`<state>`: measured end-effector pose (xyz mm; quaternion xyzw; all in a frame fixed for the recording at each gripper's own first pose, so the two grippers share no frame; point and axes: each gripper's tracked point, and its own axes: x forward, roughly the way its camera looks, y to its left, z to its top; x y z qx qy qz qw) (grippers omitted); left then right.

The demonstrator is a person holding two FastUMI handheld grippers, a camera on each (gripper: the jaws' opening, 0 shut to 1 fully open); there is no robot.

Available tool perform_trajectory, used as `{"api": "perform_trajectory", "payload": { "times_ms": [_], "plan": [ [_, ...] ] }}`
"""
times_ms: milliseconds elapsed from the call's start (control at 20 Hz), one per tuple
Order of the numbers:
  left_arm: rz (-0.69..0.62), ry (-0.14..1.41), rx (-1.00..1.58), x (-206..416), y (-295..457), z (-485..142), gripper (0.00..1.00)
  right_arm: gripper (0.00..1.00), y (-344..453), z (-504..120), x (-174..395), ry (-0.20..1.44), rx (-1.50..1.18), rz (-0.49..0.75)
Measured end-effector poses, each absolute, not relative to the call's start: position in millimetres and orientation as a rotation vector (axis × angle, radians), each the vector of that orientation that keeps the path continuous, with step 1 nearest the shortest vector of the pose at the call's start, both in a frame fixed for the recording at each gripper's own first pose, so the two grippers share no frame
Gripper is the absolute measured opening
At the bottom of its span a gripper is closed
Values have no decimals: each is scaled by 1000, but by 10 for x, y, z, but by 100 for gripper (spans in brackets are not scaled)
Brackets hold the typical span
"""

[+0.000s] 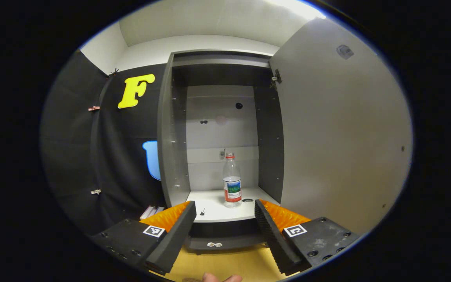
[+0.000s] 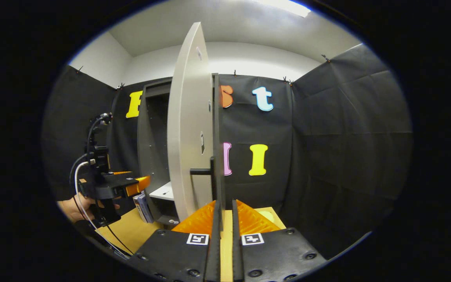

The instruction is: Open the cabinet door with the right hand, grasp the bottle in the cabinet with the left hand and place it on the coaster, then close the cabinet door with the right hand.

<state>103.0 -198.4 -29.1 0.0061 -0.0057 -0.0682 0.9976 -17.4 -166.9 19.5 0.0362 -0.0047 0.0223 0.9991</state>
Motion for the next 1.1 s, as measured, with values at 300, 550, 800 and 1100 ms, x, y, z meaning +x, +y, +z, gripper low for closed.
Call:
{"api": "perform_trajectory", "payload": {
  "times_ms": [300,550,800,1100],
  "plan": [
    [-153,-27,7,1782,-2268,-365,94,99,-2303,-2,-82,32,184,-80],
    [-136,-7,-20,2461,-2382,-522,92,97,-2590,-7,25,-22,95,-146],
    [-111,8,9,3037,-2438,-688,92,97,-2724,-96,155,-4,79,-156],
    [-59,20,43,3551,-2443,-893,95,98,-2817,-186,275,3,63,-145]
  ]
}}
